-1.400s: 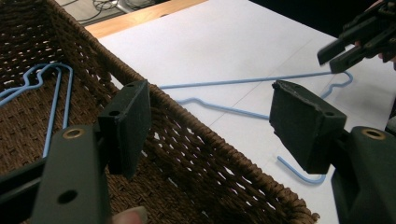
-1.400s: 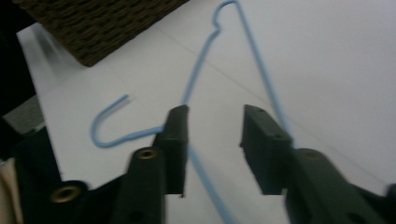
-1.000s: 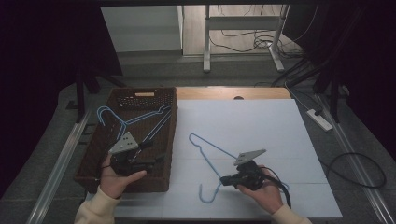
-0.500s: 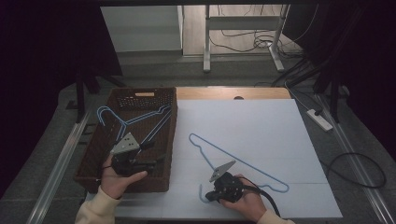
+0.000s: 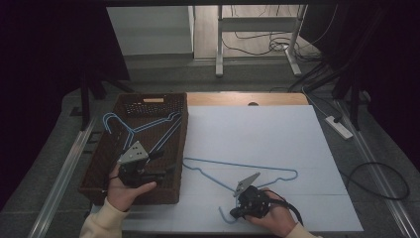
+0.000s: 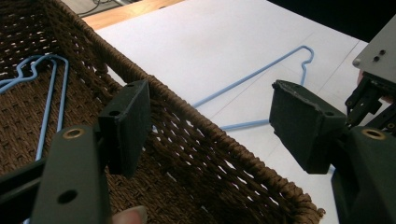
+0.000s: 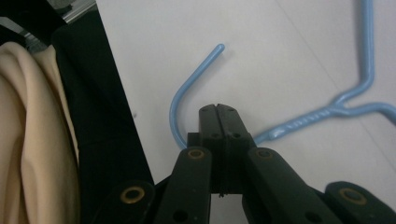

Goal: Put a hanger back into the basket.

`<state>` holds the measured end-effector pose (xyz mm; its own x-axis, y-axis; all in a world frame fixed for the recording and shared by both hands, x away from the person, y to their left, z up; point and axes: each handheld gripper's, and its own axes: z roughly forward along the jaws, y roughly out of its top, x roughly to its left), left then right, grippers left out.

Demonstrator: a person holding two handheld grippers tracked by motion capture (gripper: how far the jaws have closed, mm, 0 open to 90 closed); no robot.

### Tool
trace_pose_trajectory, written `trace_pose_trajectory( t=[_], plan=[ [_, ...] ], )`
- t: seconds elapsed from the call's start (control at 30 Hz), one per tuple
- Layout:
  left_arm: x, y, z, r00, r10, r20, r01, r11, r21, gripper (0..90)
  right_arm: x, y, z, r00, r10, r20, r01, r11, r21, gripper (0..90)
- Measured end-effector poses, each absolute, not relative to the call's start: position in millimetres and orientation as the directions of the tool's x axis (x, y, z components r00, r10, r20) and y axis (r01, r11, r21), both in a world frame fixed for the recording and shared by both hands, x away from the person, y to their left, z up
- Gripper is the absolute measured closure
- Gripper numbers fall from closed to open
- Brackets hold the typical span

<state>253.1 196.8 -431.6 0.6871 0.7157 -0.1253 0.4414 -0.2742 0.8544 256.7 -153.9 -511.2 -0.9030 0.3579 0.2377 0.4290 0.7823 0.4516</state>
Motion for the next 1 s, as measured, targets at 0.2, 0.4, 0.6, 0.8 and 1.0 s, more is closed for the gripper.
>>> trace_pose_trajectory(
  t=[0.2,0.4,0.6,0.8,1.0],
  plan=[
    [252.6,196.3,-430.8,0.688,0.715,-0.123,0.438,-0.274,0.856,30.0,256.2,-157.4,-508.4,-0.898,0.378,0.226,0.440,0.795,0.417,90.0],
    [253.1,196.4,-432.4,0.688,0.715,-0.125,0.440,-0.274,0.855,30.0,260.8,-170.1,-505.0,-0.880,0.438,0.185,0.474,0.788,0.392,90.0],
    [253.1,196.0,-432.0,0.688,0.715,-0.125,0.441,-0.274,0.855,30.0,266.3,-193.2,-501.5,-0.855,0.497,0.148,0.514,0.776,0.367,90.0],
    [253.6,194.1,-432.7,0.690,0.713,-0.125,0.441,-0.277,0.854,30.0,271.8,-216.2,-500.1,-0.826,0.548,0.134,0.555,0.746,0.368,90.0],
    [253.3,192.9,-433.2,0.692,0.711,-0.125,0.442,-0.280,0.853,30.1,275.7,-226.8,-499.0,-0.810,0.575,0.116,0.574,0.734,0.364,90.0]
  ],
)
